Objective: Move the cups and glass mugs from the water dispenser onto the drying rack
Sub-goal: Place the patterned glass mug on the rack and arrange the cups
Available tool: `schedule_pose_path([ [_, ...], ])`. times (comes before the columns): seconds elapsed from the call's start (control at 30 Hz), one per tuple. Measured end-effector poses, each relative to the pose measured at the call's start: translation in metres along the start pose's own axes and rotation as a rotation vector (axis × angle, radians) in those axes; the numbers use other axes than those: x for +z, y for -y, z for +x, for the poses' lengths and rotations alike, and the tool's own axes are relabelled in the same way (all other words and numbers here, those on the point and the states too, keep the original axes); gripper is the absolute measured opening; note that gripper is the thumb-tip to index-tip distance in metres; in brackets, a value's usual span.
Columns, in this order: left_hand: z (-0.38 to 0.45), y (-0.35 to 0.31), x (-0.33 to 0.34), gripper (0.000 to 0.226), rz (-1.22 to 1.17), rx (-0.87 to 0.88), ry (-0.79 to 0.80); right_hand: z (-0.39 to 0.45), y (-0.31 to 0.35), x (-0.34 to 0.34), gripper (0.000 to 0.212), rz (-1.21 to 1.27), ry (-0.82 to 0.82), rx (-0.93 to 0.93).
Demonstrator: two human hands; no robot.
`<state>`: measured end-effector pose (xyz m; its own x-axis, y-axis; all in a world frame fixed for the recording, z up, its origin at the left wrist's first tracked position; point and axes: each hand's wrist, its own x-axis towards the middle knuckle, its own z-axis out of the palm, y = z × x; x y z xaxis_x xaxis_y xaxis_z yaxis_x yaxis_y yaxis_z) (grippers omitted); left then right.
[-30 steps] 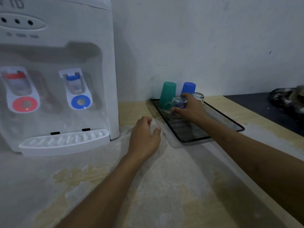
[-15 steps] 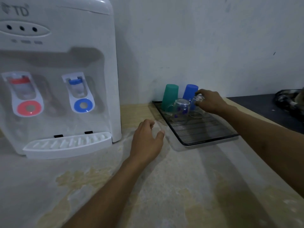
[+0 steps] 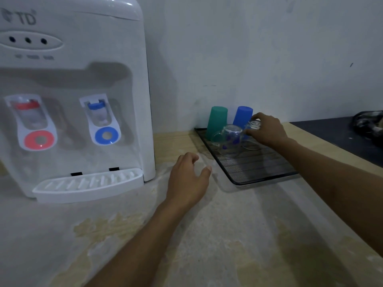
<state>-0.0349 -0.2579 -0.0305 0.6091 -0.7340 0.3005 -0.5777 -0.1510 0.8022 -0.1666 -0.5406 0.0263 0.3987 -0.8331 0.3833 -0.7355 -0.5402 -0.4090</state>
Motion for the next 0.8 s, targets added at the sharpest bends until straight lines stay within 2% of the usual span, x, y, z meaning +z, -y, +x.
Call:
schedule_pose_path([
  [0.1, 0.0, 0.001, 0.0, 0.043, 0.006, -0.001, 0.0, -0.007, 0.006, -0.001, 0.049, -0.044, -0.15, -0.068],
  [0.17, 0.001, 0.001, 0.0, 0.042, 0.009, 0.002, 0.001, -0.017, 0.015, -0.003, 0.045, 0.018, -0.269, -0.286],
  [0.23, 0.001, 0.001, 0.001, 0.042, 0.013, 0.005, 0.003, -0.028, 0.024, -0.006, 0.05, 0.004, -0.198, -0.501],
  [0.3, 0.001, 0.002, 0.001, 0.041, 0.014, 0.005, 0.006, -0.032, 0.026, 0.0, 0.053, -0.08, -0.057, -0.588],
  [0.37, 0.001, 0.001, 0.001, 0.041, 0.016, 0.007, 0.009, -0.03, 0.025, 0.007, 0.054, -0.117, 0.006, -0.574],
  [0.63, 0.001, 0.001, 0.0, 0.041, 0.019, 0.006, 0.012, -0.028, 0.03, 0.012, 0.066, -0.092, -0.069, -0.496],
  [0.8, 0.002, 0.001, 0.001, 0.039, 0.031, 0.021, 0.001, -0.001, 0.065, 0.0, 0.067, 0.025, -0.071, -0.33],
])
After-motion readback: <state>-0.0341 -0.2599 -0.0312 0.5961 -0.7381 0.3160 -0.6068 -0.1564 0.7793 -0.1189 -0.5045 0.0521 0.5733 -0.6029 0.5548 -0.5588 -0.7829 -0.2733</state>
